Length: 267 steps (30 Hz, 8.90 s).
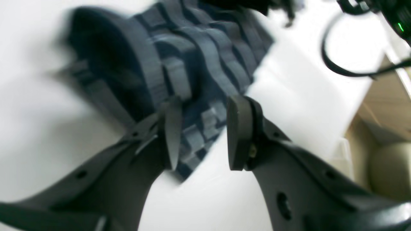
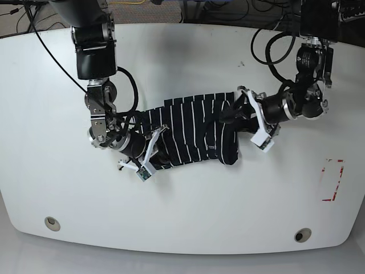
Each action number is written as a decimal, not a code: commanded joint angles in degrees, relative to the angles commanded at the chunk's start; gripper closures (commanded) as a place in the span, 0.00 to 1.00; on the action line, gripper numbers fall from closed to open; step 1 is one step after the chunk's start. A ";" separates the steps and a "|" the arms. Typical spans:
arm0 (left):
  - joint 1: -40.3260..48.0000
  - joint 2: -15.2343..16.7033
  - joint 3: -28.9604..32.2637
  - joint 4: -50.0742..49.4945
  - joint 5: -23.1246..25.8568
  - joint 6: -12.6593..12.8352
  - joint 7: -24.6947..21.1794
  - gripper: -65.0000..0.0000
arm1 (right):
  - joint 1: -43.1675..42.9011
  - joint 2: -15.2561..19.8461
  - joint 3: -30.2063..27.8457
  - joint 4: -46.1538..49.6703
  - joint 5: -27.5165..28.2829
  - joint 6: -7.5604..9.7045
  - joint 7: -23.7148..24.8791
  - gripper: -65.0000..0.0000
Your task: Layout the t-shirt on the table in an organized manner, then fold the t-shirt properly
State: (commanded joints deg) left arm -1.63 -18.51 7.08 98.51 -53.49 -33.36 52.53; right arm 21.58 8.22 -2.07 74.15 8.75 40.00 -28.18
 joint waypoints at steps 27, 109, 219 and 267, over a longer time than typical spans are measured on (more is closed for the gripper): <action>-5.45 9.05 1.41 -16.09 15.38 0.00 -0.09 0.66 | 5.63 2.37 0.35 -28.13 -0.35 0.00 18.11 0.91; -15.30 11.52 -5.01 -34.29 20.84 0.09 -0.35 0.66 | -22.15 -5.19 -2.46 9.67 -0.26 -3.03 2.90 0.92; -2.81 -19.60 -15.65 -39.30 51.34 -6.07 -26.20 0.59 | -24.88 2.29 13.54 24.09 -0.35 -2.51 -4.31 0.91; 36.04 20.48 -16.79 14.51 58.81 10.73 -47.56 0.59 | -49.67 1.93 27.52 30.33 -2.11 -2.95 19.43 0.91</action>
State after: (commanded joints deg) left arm 34.42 1.98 -9.71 113.01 5.32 -22.64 4.97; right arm -28.09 10.15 25.45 104.48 6.64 37.05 -8.75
